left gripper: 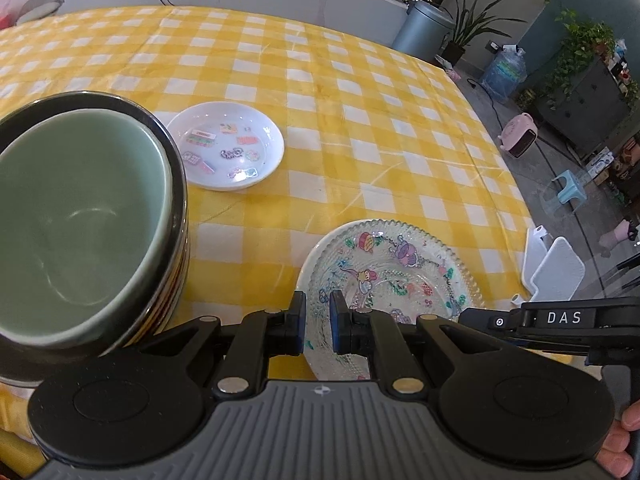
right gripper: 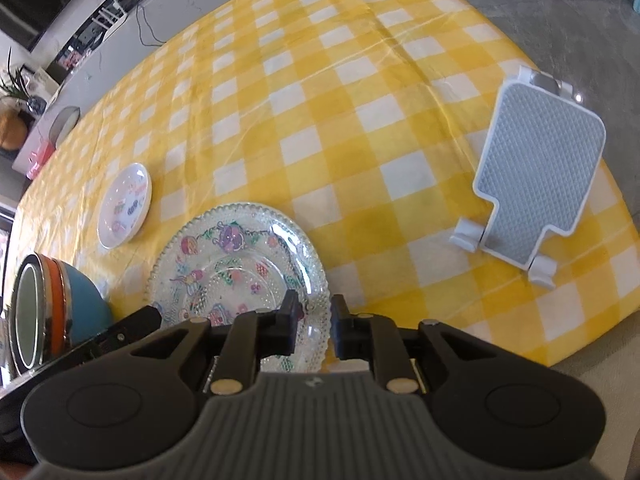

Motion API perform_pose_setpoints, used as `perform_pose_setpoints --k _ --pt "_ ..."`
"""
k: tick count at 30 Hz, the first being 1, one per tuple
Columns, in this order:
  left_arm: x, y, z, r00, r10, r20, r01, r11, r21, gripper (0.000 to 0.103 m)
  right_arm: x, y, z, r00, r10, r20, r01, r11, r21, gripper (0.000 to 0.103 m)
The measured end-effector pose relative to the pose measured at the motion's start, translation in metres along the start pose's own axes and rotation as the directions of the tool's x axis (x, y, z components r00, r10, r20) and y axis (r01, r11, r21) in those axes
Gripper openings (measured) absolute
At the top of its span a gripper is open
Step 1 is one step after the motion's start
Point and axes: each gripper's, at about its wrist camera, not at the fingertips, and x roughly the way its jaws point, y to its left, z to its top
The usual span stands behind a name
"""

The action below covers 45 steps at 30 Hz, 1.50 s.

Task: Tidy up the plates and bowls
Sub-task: 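Lower the glass plate onto the 'Fruity' plate and open the left gripper, then move the left gripper to the small white sticker plate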

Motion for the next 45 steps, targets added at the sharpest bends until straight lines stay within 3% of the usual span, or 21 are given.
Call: perform_pose_setpoints --k 10,19,24,25,26,32,36,38,41,45 --pt "-0.003 -0.005 0.000 0.999 0.041 0.035 -0.041 0.999 0.002 0.012 0.000 0.002 0.001 1.000 -0.008 0.005 0.008 1.000 -0.020 0.016" --pt "-0.008 -0.019 -0.001 0.995 0.066 0.075 -0.072 0.994 0.087 0.012 0.000 0.007 0.000 1.000 -0.012 0.005 0.012 0.999 -0.034 0.017" --pt "-0.014 -0.024 -0.001 0.995 0.055 0.087 -0.066 0.990 0.123 0.012 -0.001 0.008 0.001 1.000 -0.019 0.010 0.019 0.999 -0.034 0.020" --pt "-0.016 -0.024 0.000 0.995 0.050 0.088 -0.061 0.990 0.128 0.013 -0.002 0.007 0.000 0.999 -0.026 0.021 0.027 0.999 -0.030 0.025" --pt "-0.018 -0.024 0.000 0.995 0.045 0.088 -0.056 0.989 0.134 0.013 -0.004 0.007 0.000 0.999 -0.025 0.033 0.026 0.999 -0.025 0.031" --pt "-0.036 -0.020 0.009 0.998 0.012 0.067 -0.022 0.988 0.151 0.026 -0.026 0.000 -0.004 0.987 0.022 0.158 -0.022 1.000 -0.002 0.043" --pt "-0.049 -0.018 0.015 0.994 0.034 0.100 -0.052 0.982 0.184 0.032 -0.040 0.000 -0.007 0.969 0.022 0.248 -0.025 1.000 0.009 0.049" --pt "-0.054 -0.017 0.019 0.991 0.060 0.124 -0.085 0.975 0.205 0.036 -0.042 0.003 -0.006 0.967 0.009 0.255 -0.012 1.000 0.011 0.049" --pt "-0.061 -0.014 0.027 0.980 0.105 0.168 -0.139 0.968 0.208 0.052 -0.040 0.014 -0.005 0.965 0.004 0.261 -0.008 1.000 0.014 0.050" --pt "-0.068 -0.008 0.042 0.974 0.108 0.201 -0.149 0.968 0.202 0.052 -0.033 0.039 -0.004 0.960 0.101 0.260 -0.106 0.994 0.003 0.053"
